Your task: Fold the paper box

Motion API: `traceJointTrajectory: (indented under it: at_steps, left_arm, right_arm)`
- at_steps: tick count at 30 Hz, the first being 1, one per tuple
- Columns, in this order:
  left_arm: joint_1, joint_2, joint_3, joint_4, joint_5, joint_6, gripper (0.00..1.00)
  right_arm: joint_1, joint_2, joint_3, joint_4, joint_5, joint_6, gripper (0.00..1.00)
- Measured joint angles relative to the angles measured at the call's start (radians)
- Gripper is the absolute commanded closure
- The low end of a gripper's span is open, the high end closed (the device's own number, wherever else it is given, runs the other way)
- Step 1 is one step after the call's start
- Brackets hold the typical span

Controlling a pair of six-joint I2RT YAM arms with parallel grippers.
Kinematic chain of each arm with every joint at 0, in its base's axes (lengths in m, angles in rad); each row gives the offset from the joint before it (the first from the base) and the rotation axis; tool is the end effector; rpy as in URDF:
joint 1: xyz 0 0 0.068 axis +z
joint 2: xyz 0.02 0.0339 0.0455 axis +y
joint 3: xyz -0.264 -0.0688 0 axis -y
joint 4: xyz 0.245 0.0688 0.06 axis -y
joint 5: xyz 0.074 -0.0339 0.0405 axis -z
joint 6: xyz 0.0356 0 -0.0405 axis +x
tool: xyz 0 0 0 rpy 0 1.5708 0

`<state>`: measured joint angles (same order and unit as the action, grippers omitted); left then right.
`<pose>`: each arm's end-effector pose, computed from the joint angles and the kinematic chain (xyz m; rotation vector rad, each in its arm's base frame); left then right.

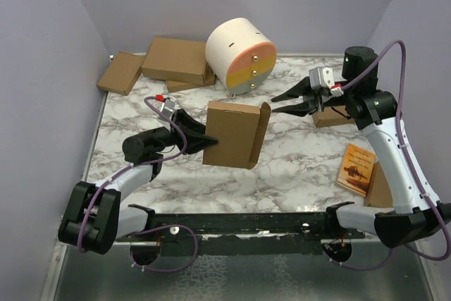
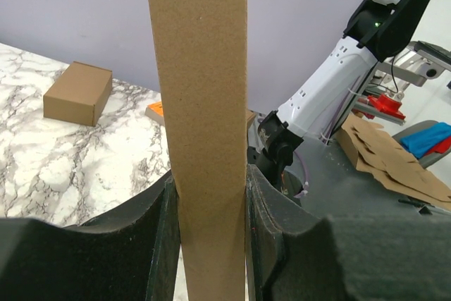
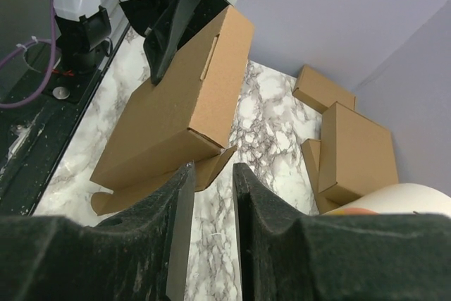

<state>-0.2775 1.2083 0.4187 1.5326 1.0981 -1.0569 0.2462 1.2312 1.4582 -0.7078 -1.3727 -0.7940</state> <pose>0.1913 -0.0874 0.2896 0.7591 1.2152 -1.5788 0.2137 0.0897 0.4386 -1.4637 0.9795 0.9854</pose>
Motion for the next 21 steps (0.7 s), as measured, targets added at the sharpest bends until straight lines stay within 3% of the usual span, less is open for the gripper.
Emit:
traceJointTrajectory:
  at_steps: [21]
  left_arm:
    - [-0.005, -0.011, 0.000, 0.000, 0.000, 0.001, 1.00]
  right_arm:
    - [0.065, 0.021, -0.001, 0.027, 0.100, 0.057, 0.81]
